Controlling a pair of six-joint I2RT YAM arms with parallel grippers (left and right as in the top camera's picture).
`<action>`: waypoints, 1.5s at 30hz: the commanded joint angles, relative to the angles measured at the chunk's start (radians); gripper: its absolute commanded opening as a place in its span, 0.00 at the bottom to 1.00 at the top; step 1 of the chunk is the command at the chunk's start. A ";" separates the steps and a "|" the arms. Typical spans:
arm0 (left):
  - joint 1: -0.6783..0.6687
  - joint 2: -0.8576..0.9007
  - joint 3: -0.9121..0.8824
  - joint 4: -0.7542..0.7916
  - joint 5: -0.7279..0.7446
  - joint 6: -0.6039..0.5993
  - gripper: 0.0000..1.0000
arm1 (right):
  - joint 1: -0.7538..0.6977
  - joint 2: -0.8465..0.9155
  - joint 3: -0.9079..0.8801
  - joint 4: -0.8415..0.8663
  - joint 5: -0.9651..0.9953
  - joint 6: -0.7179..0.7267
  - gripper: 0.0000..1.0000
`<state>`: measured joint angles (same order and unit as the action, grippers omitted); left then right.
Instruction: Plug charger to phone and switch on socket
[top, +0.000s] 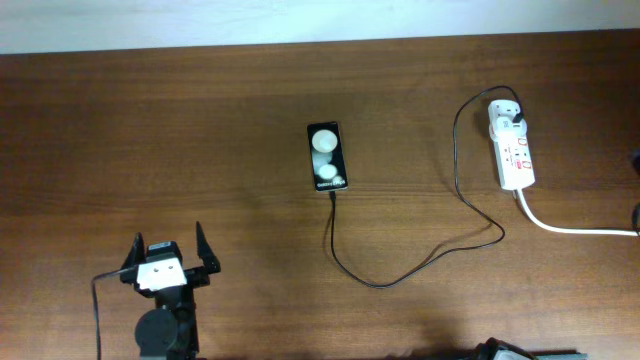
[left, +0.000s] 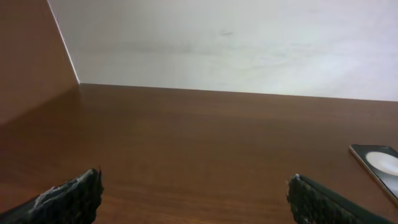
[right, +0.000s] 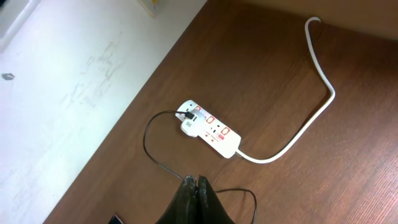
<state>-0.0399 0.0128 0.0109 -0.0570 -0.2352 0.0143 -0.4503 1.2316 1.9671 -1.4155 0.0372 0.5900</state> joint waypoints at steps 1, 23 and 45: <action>0.006 0.001 -0.002 -0.005 0.004 -0.006 0.99 | 0.005 -0.024 0.004 -0.020 -0.002 -0.011 0.04; 0.005 0.001 -0.002 -0.023 0.168 0.093 0.99 | 0.006 -0.182 0.004 -0.269 -0.007 -0.115 0.42; 0.006 0.001 -0.002 -0.023 0.168 0.093 0.99 | 0.027 -0.310 -0.193 -0.131 -0.098 -0.445 0.99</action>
<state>-0.0387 0.0132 0.0113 -0.0734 -0.0776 0.0902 -0.4500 1.0092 1.8793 -1.6321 -0.0059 0.2375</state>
